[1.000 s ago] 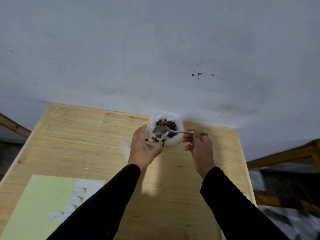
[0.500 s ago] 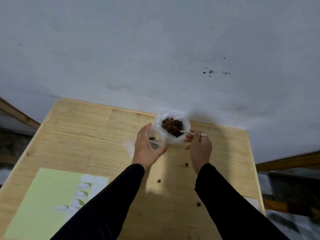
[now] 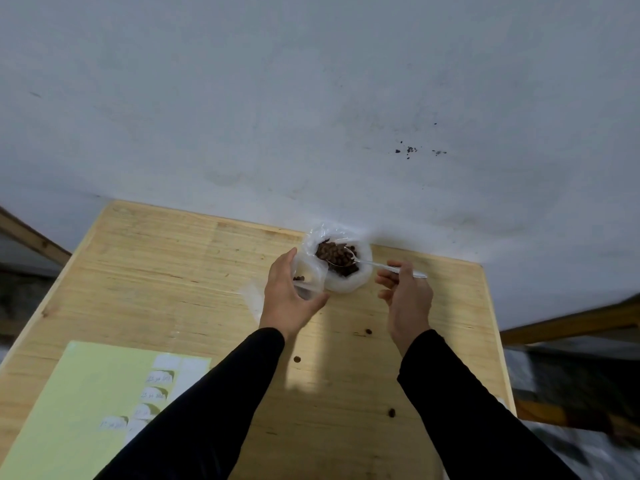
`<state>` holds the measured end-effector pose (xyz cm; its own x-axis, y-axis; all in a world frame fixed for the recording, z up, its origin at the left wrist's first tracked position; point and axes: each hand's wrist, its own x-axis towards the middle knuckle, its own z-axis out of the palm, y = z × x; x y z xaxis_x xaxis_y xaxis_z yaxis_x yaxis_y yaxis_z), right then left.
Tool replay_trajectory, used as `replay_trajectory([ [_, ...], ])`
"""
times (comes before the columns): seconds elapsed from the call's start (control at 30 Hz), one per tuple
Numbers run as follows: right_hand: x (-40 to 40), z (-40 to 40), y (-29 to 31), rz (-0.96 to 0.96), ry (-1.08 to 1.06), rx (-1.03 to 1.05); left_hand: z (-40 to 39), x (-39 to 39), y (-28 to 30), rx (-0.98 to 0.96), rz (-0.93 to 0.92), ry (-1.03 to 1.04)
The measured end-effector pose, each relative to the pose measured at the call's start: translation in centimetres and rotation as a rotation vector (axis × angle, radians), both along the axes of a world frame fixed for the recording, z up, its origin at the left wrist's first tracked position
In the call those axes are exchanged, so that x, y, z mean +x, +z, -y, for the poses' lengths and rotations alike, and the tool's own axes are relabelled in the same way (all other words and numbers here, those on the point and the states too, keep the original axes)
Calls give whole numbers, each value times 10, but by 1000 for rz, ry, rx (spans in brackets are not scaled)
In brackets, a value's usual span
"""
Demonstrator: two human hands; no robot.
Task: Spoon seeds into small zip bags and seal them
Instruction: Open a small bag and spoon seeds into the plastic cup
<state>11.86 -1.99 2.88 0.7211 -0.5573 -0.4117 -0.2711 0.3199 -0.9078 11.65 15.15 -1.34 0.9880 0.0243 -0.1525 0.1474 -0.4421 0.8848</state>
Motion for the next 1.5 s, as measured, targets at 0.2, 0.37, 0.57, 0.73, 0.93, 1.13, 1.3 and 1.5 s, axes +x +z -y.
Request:
replay_trajectory([
  [0.2,-7,-8,9,93,184,-166,0,-1,5,-13,-16,-21],
  [0.37,-8,-8,13,181,262,-246,0,-2,7,-24,-19,-22],
  [0.57,-1,5,2,39,90,-551,-2,-3,4,-23,-8,-27],
  [0.73,0,-4,-19,-21,190,-592,-1,-2,3,-8,-8,-11],
  [0.93,5,-4,-32,-117,62,-48,-1,-2,0,17,-5,-13],
  [1.13,1,7,-13,-26,33,23,-1,-1,1,-8,-8,-9],
  [1.3,-4,1,9,46,125,-44,1,-1,3,-39,-16,-10],
  [1.5,-14,-16,20,138,387,-389,1,1,1,-34,-35,5],
])
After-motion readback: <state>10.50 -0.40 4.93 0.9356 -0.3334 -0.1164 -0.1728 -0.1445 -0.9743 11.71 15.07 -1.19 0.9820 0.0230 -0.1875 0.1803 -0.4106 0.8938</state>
